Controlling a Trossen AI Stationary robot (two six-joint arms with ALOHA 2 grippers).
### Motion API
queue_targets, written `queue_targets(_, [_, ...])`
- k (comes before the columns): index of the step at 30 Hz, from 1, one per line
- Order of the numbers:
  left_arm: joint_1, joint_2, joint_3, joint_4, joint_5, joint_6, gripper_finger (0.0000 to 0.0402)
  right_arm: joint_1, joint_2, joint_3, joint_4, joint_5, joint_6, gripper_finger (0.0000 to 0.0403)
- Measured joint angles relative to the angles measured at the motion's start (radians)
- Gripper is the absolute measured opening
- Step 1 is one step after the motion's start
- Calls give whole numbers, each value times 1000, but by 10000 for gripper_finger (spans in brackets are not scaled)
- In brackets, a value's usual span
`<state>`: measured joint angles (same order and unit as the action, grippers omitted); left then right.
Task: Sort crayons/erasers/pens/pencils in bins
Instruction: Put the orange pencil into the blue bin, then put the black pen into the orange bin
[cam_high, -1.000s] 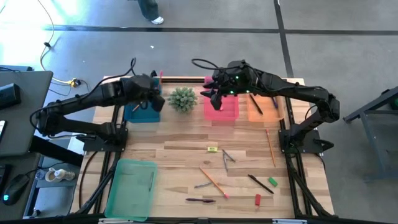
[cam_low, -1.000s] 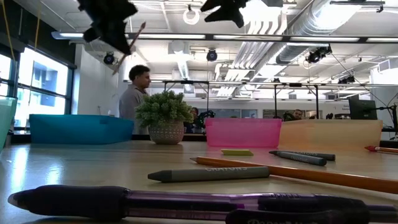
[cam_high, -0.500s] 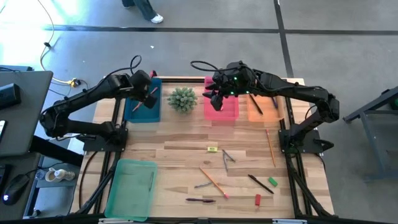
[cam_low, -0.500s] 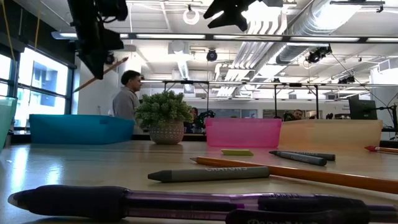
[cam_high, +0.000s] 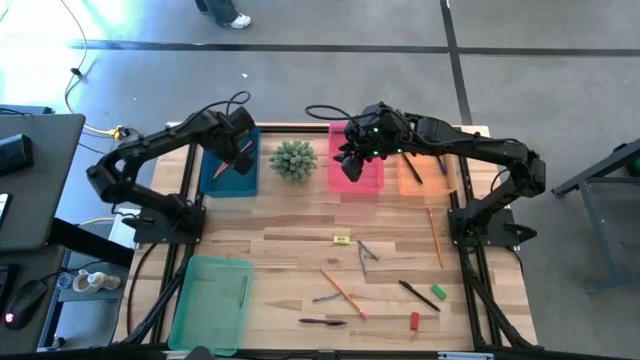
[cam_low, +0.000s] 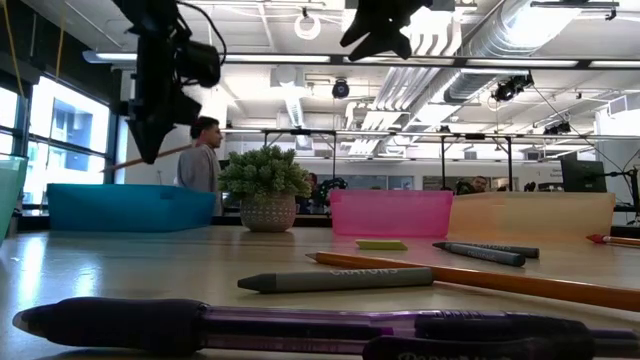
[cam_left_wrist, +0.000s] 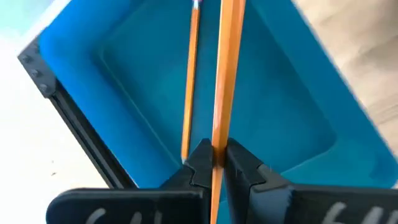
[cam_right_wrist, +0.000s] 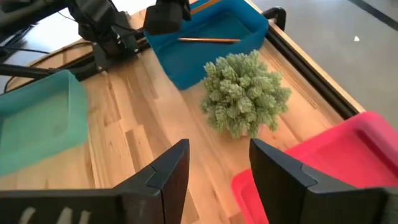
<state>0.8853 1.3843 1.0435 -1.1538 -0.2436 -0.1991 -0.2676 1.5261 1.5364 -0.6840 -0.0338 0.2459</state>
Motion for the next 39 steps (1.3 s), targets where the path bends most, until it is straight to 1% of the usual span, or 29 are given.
queue_targets(3, [22, 42, 0, -1, 34, 27, 1, 0, 0, 0, -1, 0, 18, 161])
queue_targets(9, [46, 109, 0, 0, 35, 71, 1, 33, 0, 0, -1, 0, 27, 161])
queue_targets(15, [53, 138, 0, 1, 34, 73, 4, 82, 0, 0, -31, 7, 35, 161])
queue_targets(20, [53, 160, 0, 1, 38, 74, 13, 130, 1, 0, -124, 119, 117, 161])
queue_targets(24, [58, 180, 0, 1, 64, 103, 15, 171, 4, 0, -217, 212, 205, 161])
queue_targets(27, [63, 186, 0, 7, 55, 106, 19, 204, 16, -3, -281, 272, 270, 161])
queue_targets(32, [65, 186, 0, 7, 51, 118, 44, 251, 27, -61, -279, 289, 357, 161])
queue_targets(39, [65, 186, 0, 5, 51, 143, 105, 303, 28, -140, -278, 281, 483, 161])
